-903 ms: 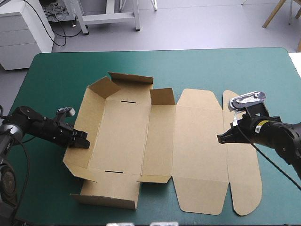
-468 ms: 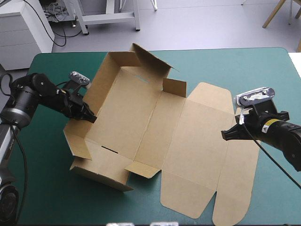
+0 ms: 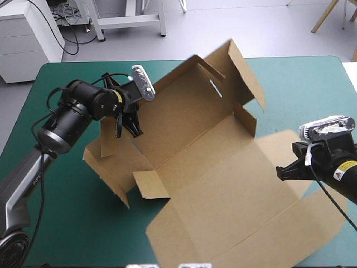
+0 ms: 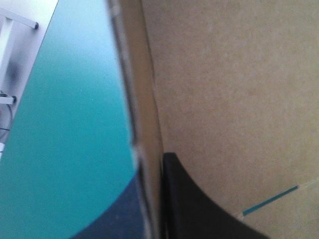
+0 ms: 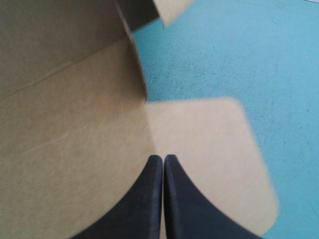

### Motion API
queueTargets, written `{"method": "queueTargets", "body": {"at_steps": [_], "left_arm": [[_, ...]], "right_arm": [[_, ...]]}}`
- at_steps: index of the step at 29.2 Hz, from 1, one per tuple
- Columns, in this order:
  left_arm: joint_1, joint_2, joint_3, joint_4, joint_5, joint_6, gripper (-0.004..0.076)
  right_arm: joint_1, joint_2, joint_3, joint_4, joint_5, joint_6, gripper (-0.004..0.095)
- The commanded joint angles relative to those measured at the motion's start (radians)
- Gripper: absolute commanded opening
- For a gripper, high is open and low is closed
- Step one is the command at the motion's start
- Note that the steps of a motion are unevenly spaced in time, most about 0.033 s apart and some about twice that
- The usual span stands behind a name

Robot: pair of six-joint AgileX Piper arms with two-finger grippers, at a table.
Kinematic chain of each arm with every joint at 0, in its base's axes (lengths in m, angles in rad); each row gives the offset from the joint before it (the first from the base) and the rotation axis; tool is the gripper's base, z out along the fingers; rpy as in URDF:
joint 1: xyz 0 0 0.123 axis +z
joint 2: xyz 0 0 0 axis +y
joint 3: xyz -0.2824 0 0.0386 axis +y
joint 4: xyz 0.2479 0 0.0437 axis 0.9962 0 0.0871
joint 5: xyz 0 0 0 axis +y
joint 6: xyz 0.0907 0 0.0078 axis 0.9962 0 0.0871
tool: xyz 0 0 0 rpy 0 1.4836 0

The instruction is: Fold the box

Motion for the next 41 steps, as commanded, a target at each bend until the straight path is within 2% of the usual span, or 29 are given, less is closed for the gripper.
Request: {"method": "queueTargets", "body": {"at_steps": [1,9,14,17,22,27,31,36,38,39,41], "left_arm": [[-0.093,-0.029,-0.035,0.16,-0.072,-0.001,-0.001],[-0.184,-0.031,-0.013,0.203,-0.139,-0.016,-0.001],[-0.22,-0.043,0.043,0.204,-0.166,0.036,-0.001],[-0.258,-0.082,0.122,0.233,-0.244,0.088,-0.001],[-0.296,-0.162,0.267,0.324,-0.395,0.09,-0.001],[-0.296,-0.187,0.377,0.328,-0.437,0.086,-0.001],[-0.296,-0.187,0.467,0.344,-0.501,0.006,-0.001],[-0.317,-0.187,0.531,0.361,-0.536,-0.097,-0.001],[-0.327,-0.187,0.539,0.375,-0.538,-0.15,-0.001],[-0.327,-0.187,0.539,0.4,-0.538,-0.218,-0.001],[-0.327,-0.187,0.539,0.435,-0.534,-0.277,-0.001]], "right_arm": [[-0.006,-0.011,-0.034,-0.008,-0.047,0.018,-0.0014],[-0.006,-0.011,-0.034,-0.008,-0.036,0.047,-0.0014],[-0.006,-0.011,-0.034,-0.006,-0.028,0.051,-0.0014],[-0.006,-0.011,-0.034,-0.006,-0.028,0.053,-0.0014],[-0.006,-0.011,-0.034,-0.005,-0.022,0.053,-0.0014],[-0.006,-0.011,-0.034,-0.005,-0.02,0.053,-0.0013],[-0.006,-0.009,-0.038,-0.005,-0.02,0.054,0.0004],[-0.006,-0.009,-0.088,-0.005,-0.021,0.057,0.0191],[-0.006,-0.005,-0.125,-0.005,-0.023,0.057,0.0312],[-0.006,0.01,-0.17,-0.007,-0.023,0.057,0.0438],[-0.006,0.035,-0.222,-0.007,-0.012,0.057,0.0565]]}}
